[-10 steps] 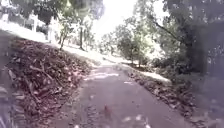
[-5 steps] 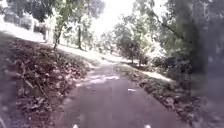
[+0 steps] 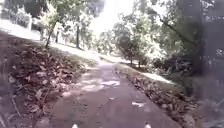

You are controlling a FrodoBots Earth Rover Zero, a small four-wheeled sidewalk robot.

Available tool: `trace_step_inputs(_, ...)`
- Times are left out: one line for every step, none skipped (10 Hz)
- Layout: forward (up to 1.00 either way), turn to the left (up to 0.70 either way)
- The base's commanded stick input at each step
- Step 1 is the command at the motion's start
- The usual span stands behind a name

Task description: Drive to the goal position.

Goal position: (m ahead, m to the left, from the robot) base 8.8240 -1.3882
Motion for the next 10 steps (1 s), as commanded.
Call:
trace_step_inputs(1.0, 0.4)
trace_step_inputs(1.0, 0.4)
trace_step_inputs(1.0, 0.16)
trace_step_inputs(1.0, 0.0)
trace_step_inputs(1.0, 0.0)
trace_step_inputs(1.0, 0.0)
trace_step_inputs(1.0, 0.0)
trace_step_inputs(1.0, 0.0)
trace_step_inputs(1.0, 0.0)
trace_step_inputs(1.0, 0.0)
